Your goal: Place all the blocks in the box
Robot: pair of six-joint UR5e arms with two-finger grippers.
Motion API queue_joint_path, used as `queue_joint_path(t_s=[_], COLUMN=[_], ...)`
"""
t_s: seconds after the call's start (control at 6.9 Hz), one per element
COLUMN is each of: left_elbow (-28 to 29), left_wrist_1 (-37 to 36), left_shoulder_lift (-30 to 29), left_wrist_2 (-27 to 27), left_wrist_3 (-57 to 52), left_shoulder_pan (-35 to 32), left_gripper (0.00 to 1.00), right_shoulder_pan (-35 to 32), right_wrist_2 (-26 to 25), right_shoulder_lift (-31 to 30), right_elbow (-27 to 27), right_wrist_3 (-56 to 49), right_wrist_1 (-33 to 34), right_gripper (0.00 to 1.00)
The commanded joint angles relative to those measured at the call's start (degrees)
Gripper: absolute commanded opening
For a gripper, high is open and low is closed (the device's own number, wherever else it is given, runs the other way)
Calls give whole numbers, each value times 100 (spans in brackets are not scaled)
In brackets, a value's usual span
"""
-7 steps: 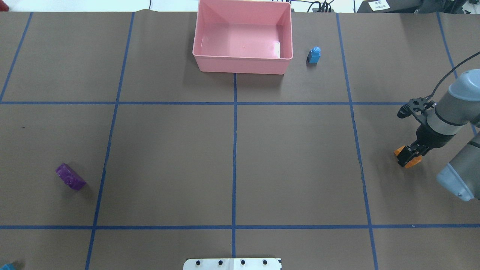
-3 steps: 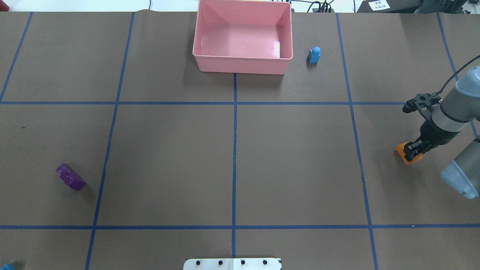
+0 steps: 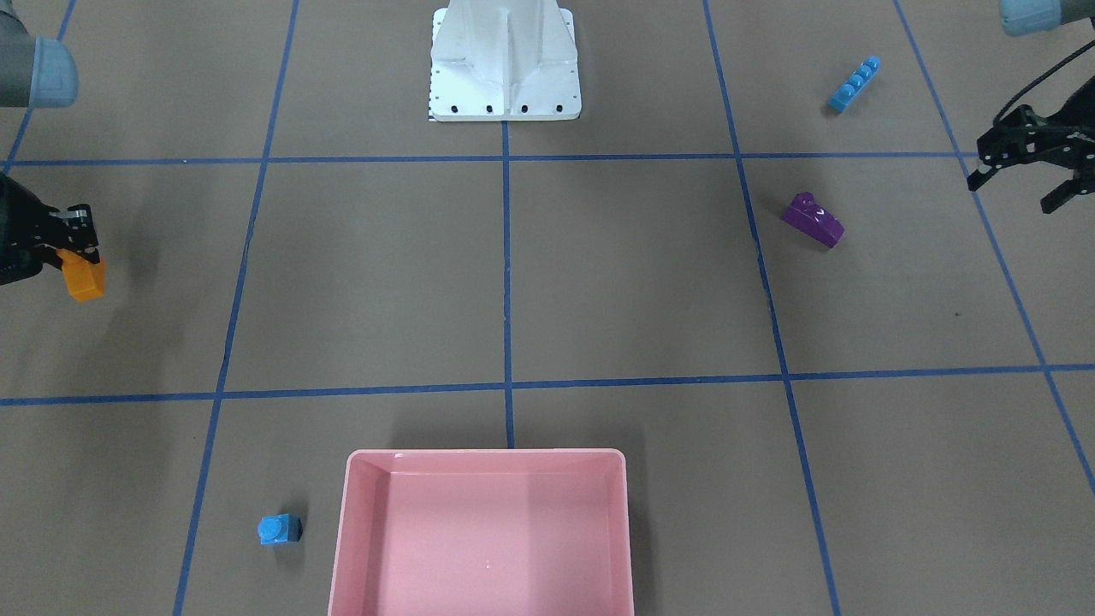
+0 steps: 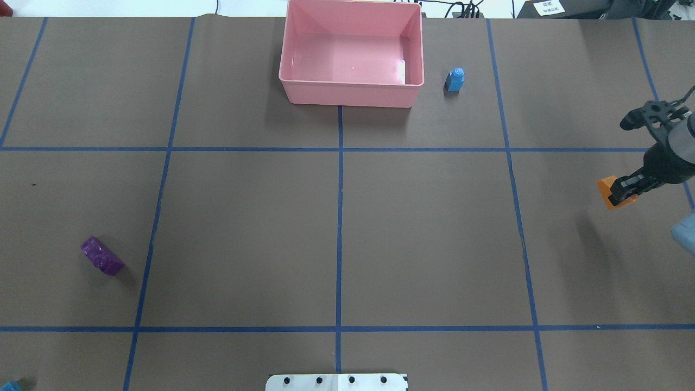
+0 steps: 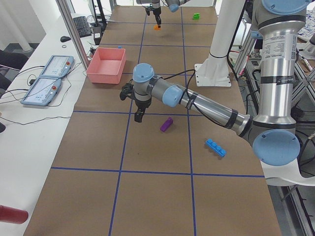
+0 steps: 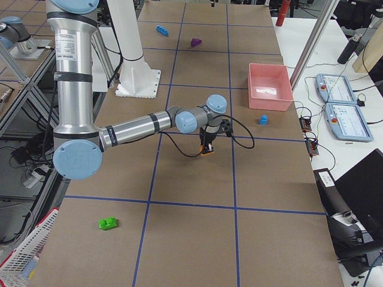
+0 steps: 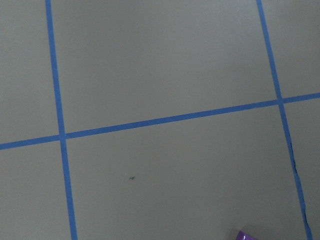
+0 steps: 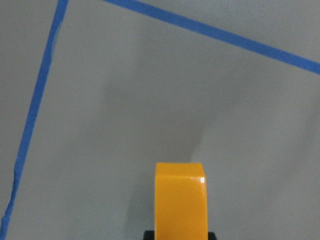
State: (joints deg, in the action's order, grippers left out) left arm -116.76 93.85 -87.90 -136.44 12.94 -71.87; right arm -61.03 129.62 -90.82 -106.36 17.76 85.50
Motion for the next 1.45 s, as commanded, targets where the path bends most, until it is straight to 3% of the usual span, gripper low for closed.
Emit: queue_joint_path(t_s=[0.0,0.14,0.58,1.01,1.3], left_elbow=[-285,-320,-488,-304,91], left_wrist_1=[19,19,28,245,1464], left_shoulder_lift=[71,71,80,228,676], left_wrist_2=[30,126,1826,2103,2131], left_wrist_3=[1471,2440,5237,6165,6998], left_shoulder_pan=[498,899,2437,2573,2678], left_gripper=[100,100,100,100,100], right_shoulder_pan=[-347,-427,-1250,-2078,-2141], right_wrist_2=[46,228,1176,1802,1812], right_shoulder_lift=[73,195,599,1151,1889], right_elbow=[-96,-87,-130,-359,-411], right_wrist_3=[26,44,53,87,1557], right_wrist_1=[1,1,-42,-16,-77], right_gripper=[0,0,0,0,0])
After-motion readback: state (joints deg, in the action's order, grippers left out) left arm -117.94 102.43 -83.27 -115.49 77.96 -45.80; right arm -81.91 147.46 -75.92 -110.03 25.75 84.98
